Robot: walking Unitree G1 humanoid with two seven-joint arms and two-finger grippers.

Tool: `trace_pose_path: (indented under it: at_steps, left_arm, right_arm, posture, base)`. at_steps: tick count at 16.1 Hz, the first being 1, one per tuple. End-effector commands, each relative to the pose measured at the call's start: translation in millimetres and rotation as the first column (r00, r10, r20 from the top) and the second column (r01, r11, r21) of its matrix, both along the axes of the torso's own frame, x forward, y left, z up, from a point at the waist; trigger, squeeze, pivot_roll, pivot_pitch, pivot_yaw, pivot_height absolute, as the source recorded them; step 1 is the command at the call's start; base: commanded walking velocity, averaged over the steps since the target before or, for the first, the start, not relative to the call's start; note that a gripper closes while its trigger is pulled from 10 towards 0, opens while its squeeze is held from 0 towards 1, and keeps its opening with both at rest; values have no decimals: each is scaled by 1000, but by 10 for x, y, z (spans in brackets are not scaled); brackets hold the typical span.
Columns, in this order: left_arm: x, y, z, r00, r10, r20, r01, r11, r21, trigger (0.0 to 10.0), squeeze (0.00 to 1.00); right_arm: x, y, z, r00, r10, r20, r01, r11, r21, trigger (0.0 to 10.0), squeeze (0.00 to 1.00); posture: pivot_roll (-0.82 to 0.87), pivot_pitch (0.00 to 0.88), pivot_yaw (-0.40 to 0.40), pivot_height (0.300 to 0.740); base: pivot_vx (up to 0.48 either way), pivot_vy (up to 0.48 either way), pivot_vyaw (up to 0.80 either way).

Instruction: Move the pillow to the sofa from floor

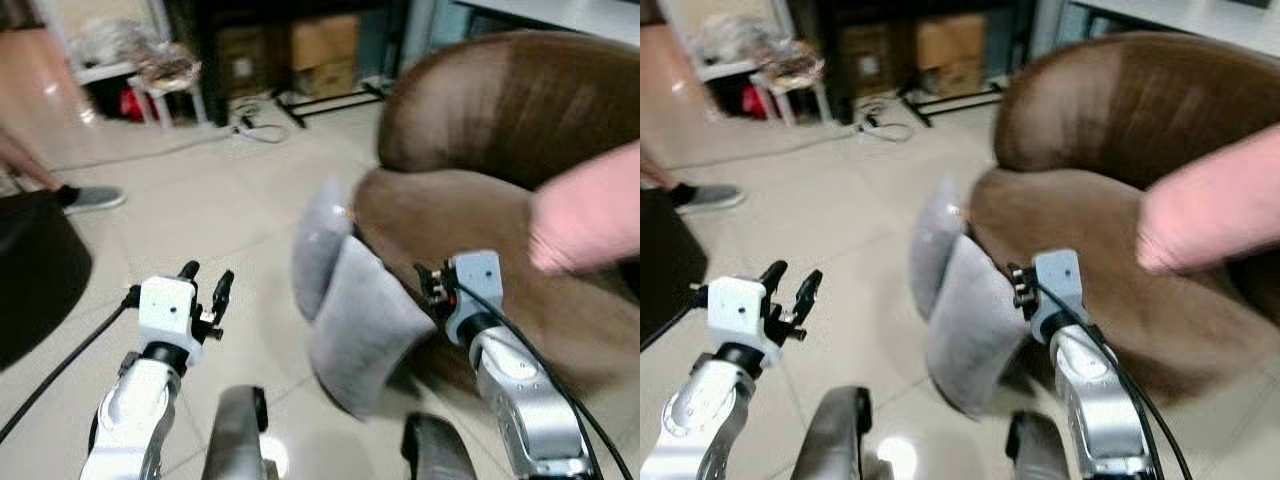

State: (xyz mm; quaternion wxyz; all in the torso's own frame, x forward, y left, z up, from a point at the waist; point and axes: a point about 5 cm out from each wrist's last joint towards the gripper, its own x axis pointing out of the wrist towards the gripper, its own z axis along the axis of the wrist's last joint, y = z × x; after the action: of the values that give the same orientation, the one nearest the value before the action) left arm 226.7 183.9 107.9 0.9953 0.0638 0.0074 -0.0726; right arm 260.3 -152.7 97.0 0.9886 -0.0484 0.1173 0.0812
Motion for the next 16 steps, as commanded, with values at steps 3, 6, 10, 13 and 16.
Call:
trace_pose_path:
  at_steps: [3,6,10,13,16]
  left_arm:
    - [-1,54,20,1000,12,5,-12,1000,10,10000,0]
    - [8,60,25,1000,14,8,-14,1000,14,10000,0]
    - [23,82,29,1000,23,8,-23,999,28,10000,0]
    - [29,79,18,1000,19,0,-19,999,31,10000,0]
    - [49,70,6,1000,-14,-9,14,999,45,10000,0]
  right_arm:
    - [42,96,79,999,36,37,-36,999,9,10000,0]
    - [51,66,63,1000,-12,23,11,999,46,10000,0]
    - [56,58,60,999,-26,21,25,998,51,10000,0]
    - [71,24,41,999,-41,13,40,998,54,10000,0]
    - [109,-8,34,999,-54,7,53,996,71,10000,0]
  posture:
    - [-1,0,-33,570]
    - [1,0,-31,570]
    - [2,0,-28,570]
    - [4,0,-27,555]
    - [7,0,-29,525]
  base:
    - [305,0,800]
    - [301,0,0]
    - [211,0,0]
    - [0,0,0]
    - [0,0,0]
